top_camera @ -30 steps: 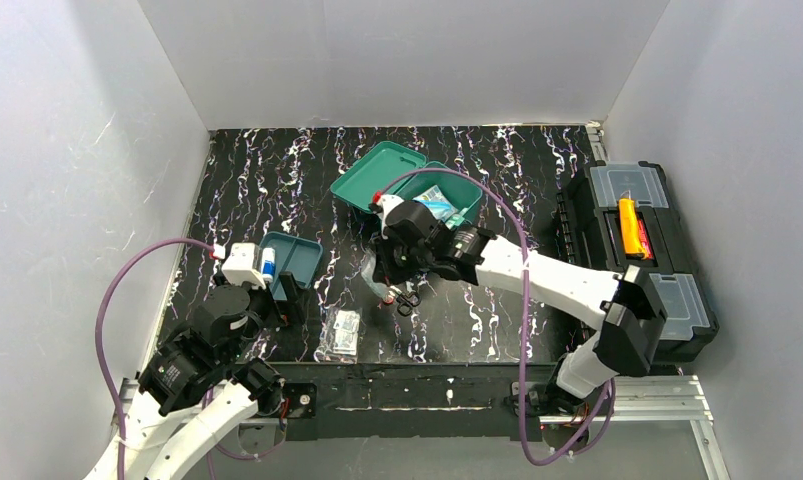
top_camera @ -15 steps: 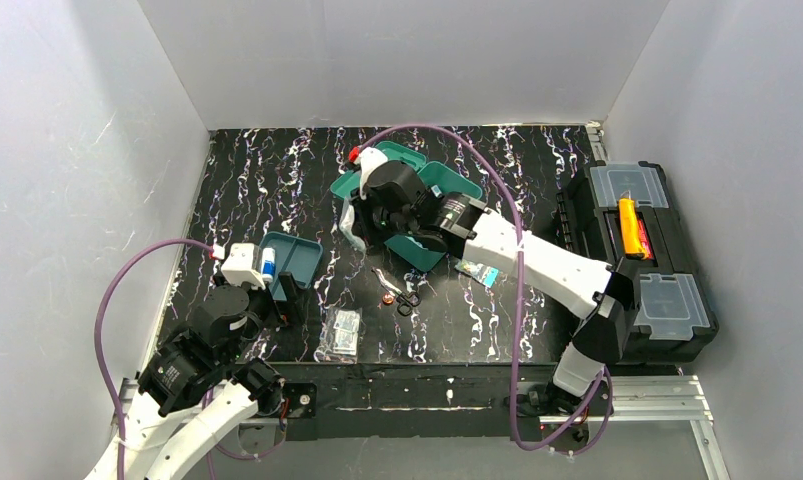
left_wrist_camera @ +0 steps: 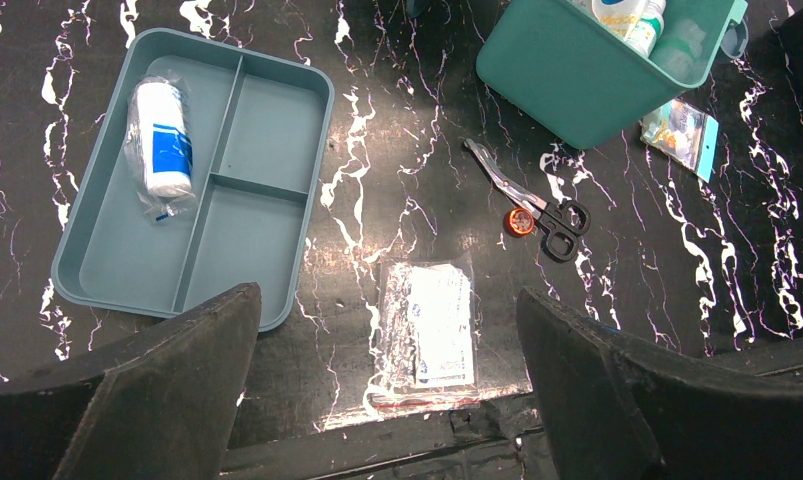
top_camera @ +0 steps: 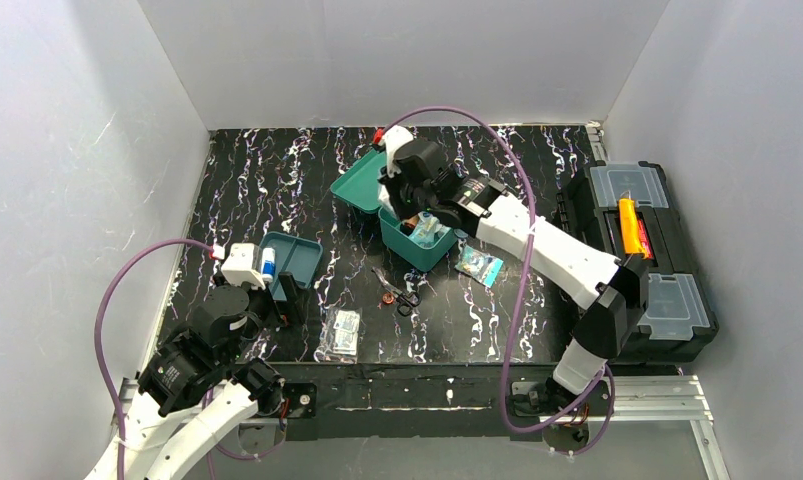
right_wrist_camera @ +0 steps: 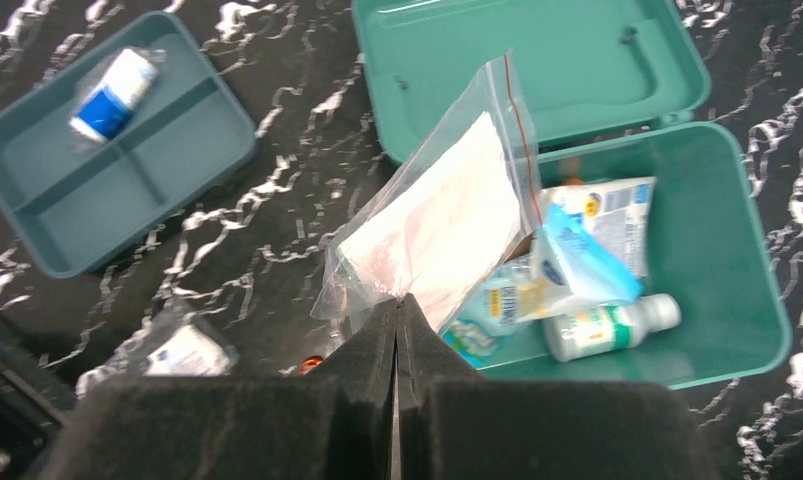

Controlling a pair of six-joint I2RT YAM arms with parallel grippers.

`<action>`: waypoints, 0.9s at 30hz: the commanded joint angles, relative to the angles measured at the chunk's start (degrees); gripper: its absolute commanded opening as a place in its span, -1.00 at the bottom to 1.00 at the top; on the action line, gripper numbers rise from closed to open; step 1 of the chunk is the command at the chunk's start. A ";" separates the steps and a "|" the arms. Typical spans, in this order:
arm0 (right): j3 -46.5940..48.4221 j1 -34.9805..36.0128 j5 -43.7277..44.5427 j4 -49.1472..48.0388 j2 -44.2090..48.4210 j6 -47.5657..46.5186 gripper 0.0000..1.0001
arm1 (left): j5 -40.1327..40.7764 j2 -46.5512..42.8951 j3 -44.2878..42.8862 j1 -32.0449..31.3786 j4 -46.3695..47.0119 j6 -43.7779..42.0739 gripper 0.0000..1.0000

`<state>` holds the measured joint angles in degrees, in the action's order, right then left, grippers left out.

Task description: Organize the medicine kit

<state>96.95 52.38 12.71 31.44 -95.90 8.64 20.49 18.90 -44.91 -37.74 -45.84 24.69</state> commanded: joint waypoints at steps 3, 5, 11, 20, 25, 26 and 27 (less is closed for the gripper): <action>-3.23 -4.82 -2.03 -3.07 1.96 -8.04 -0.97 | 0.91 -0.08 0.11 0.01 0.46 -0.07 0.99; -3.89 -6.57 -3.43 -3.09 1.55 -8.14 -0.97 | 1.00 -0.15 0.08 0.02 0.33 -0.03 0.99; -6.76 -10.72 -6.87 -5.46 -0.11 -10.48 -0.97 | 1.22 0.06 0.10 -0.06 0.35 -0.03 0.99; -7.03 -14.69 -7.74 -3.86 -5.43 -12.40 -0.97 | 1.48 0.40 0.13 0.00 0.19 0.02 0.99; -7.10 -15.22 -8.11 -3.65 -8.60 -12.36 -0.97 | 1.42 0.84 0.02 -0.02 0.19 -0.08 0.99; -6.55 -15.21 -8.07 -2.82 -9.59 -12.16 -0.97 | 1.40 0.87 0.02 -0.01 0.13 -0.08 0.99; -5.53 -15.28 -8.20 -1.63 -10.71 -11.68 -0.97 | 1.39 0.81 0.00 -0.05 0.14 -0.08 0.99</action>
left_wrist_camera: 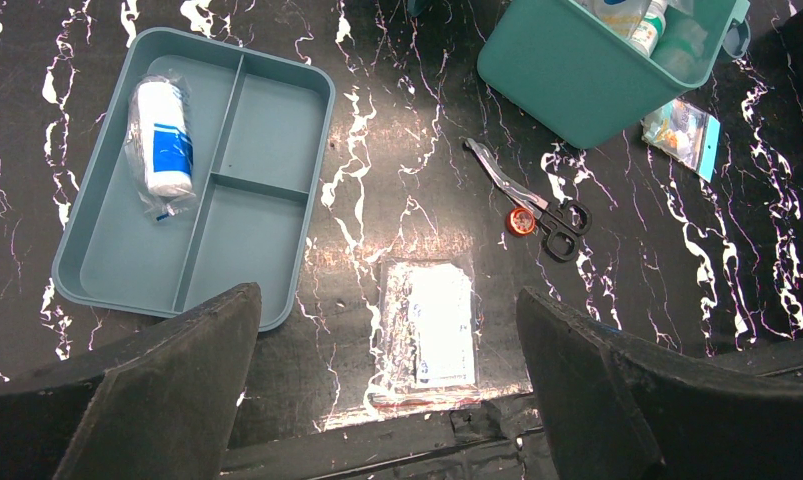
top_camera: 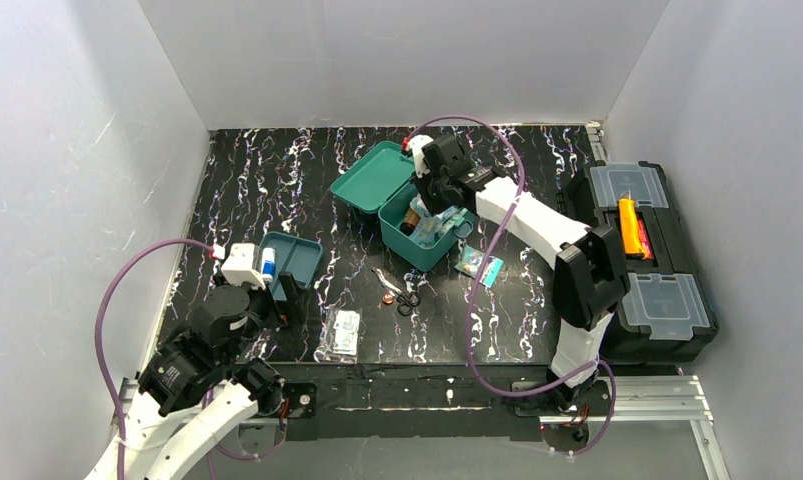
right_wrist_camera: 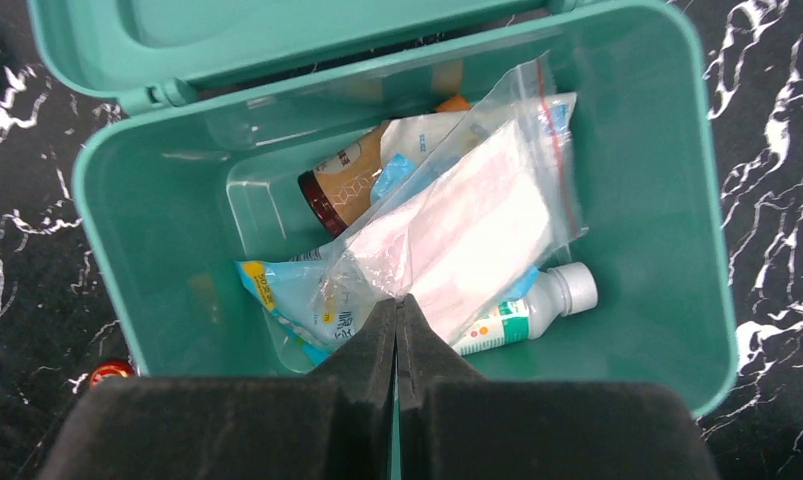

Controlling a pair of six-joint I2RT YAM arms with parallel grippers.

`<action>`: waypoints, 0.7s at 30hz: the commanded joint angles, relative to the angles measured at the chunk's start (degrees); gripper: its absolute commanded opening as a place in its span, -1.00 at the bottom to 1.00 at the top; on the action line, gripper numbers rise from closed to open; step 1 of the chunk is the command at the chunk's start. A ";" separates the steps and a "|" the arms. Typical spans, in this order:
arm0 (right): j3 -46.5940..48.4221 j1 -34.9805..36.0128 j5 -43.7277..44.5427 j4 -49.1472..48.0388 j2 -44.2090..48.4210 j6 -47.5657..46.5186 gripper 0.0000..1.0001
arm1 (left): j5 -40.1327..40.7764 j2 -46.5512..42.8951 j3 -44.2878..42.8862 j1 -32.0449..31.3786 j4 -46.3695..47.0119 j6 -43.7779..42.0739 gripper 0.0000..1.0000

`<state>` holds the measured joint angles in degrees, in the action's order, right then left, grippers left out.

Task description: Organize the medicine kit

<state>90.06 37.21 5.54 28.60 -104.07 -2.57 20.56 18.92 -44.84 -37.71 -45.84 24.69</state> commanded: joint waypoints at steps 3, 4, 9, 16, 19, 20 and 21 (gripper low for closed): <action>4.05 -0.12 -1.57 4.57 -5.63 0.67 -0.97 | 1.33 0.67 0.06 -0.03 0.19 -0.08 0.99; 4.46 -0.17 -1.63 4.85 -6.30 1.20 -0.97 | 1.33 0.60 0.02 -0.02 0.17 -0.08 0.99; 4.71 -0.85 -2.21 6.11 -9.11 2.79 -0.97 | 1.17 0.59 0.03 0.03 0.18 -0.08 0.99; 5.46 -1.52 -3.01 7.17 -9.81 4.68 -0.97 | 0.89 0.62 -0.01 0.00 0.25 -0.16 0.99; 5.87 -1.62 -3.15 7.02 -8.23 5.46 -0.97 | 0.89 0.51 0.03 0.03 0.38 -0.14 0.99; 6.05 -1.62 -3.16 7.05 -7.47 5.72 -0.97 | 0.82 0.40 0.10 0.04 0.44 -0.16 0.99; 6.21 -1.62 -3.09 7.15 -6.93 6.13 -0.94 | 0.80 0.45 0.11 0.00 0.49 -0.17 0.99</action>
<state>93.36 35.97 2.85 34.87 -114.06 1.98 20.56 18.92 -44.82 -37.71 -45.84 24.69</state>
